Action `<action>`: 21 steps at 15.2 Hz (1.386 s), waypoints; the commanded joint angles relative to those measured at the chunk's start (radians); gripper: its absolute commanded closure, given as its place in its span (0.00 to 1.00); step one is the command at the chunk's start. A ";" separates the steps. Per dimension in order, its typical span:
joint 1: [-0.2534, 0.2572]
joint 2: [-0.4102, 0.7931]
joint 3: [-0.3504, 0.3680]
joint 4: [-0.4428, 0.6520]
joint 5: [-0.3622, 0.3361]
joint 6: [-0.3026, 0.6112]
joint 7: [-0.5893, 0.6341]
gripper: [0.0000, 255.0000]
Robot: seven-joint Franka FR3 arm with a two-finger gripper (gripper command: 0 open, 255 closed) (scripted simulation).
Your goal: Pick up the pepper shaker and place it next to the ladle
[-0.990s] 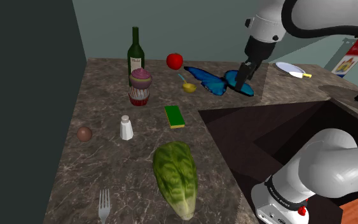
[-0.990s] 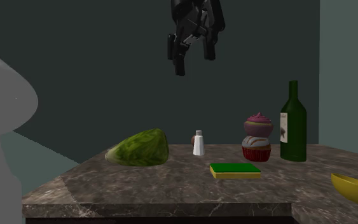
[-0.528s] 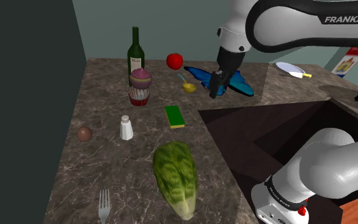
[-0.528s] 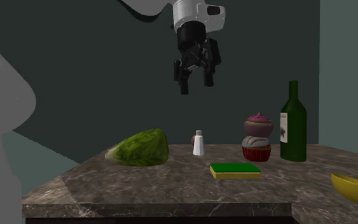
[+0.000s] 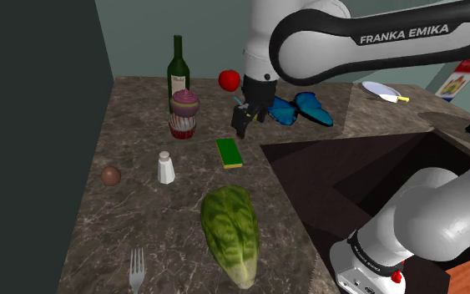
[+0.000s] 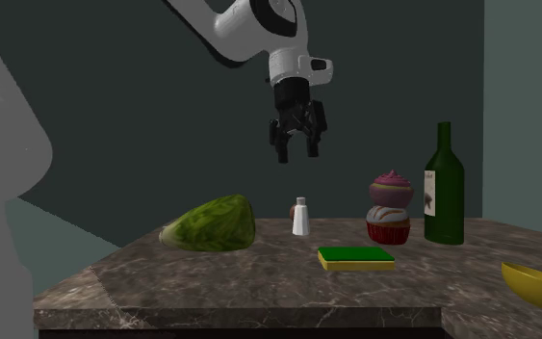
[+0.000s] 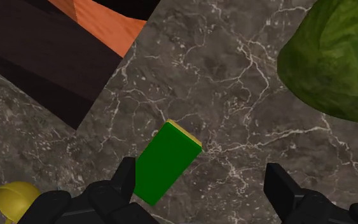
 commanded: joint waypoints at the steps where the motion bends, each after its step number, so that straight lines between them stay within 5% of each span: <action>1: 0.000 0.076 0.027 0.038 -0.014 0.035 0.038 0.00; 11: 0.050 0.456 0.127 0.317 -0.156 0.097 0.258 0.00; 19: 0.166 0.776 0.127 0.640 -0.291 0.056 0.388 0.00; 21: 0.167 0.785 0.123 0.625 -0.296 0.078 0.392 0.00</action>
